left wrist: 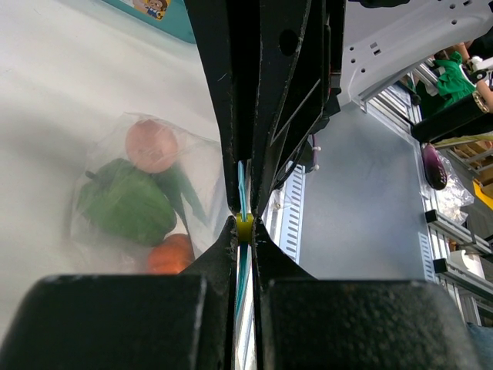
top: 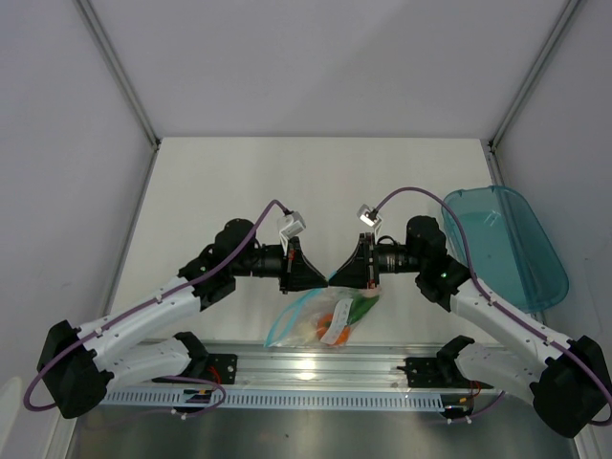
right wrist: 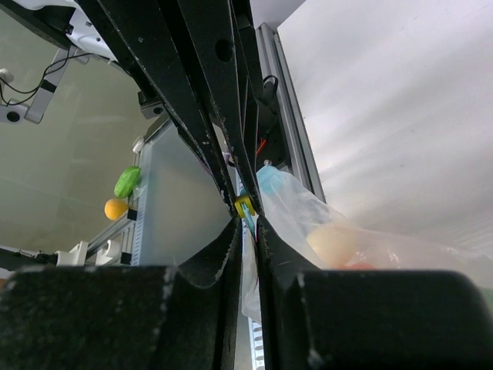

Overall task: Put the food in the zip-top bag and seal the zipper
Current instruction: Zip the zipper food storage bag at the center of the board.

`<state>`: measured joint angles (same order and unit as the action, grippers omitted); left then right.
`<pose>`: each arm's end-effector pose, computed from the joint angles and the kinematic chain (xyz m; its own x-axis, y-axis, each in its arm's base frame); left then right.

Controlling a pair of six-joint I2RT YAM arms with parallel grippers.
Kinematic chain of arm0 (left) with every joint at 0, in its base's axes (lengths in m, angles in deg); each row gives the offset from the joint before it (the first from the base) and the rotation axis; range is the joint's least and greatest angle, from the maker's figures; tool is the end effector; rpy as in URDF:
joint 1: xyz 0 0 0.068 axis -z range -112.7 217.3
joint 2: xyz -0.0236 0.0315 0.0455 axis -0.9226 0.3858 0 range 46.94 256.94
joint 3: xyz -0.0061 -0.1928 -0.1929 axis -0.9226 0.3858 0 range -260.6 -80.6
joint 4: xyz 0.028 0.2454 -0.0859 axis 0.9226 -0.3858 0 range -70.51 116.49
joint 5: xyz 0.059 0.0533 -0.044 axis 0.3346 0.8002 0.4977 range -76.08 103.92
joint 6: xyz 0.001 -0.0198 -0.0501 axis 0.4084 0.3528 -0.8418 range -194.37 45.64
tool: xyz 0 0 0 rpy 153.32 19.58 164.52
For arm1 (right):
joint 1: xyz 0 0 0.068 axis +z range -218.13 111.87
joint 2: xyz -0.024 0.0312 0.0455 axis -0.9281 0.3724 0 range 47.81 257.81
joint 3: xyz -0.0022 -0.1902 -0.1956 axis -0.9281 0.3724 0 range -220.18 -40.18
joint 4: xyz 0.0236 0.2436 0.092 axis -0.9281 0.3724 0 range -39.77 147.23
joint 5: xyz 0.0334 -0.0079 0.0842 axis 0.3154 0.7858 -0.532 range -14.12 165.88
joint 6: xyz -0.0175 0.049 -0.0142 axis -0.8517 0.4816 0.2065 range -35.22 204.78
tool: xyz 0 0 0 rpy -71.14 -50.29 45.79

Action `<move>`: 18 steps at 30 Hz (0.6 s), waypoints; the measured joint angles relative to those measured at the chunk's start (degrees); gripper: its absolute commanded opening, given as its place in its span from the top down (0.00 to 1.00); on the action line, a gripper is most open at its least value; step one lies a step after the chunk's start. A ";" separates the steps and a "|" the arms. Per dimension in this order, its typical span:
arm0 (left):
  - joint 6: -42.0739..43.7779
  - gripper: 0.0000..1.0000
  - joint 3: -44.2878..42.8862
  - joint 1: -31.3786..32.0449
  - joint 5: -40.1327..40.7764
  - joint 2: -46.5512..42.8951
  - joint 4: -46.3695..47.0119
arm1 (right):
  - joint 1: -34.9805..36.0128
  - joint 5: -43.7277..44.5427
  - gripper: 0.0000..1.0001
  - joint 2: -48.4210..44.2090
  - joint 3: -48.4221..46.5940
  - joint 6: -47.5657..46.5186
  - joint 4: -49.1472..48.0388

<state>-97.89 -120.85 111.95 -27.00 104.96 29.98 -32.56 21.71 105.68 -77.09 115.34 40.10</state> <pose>0.1470 -0.1778 0.2949 -0.5530 0.1224 -0.8241 0.8309 0.1530 -0.5349 0.1646 0.1532 0.2876 -0.6341 -0.0877 -0.7682 -0.7732 0.0666 0.6306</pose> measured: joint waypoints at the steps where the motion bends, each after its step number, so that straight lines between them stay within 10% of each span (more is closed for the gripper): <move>1: 0.00 0.99 0.00 -0.04 0.00 0.00 0.02 | 0.00 0.11 0.84 -0.02 0.00 -0.15 0.00; 18: -0.42 0.99 0.09 -0.48 0.28 0.61 0.26 | 0.22 3.61 1.00 -0.83 -0.11 -1.27 1.27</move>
<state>-98.31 -120.76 111.47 -26.72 105.57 30.24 -32.34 25.32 104.85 -77.20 114.08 41.37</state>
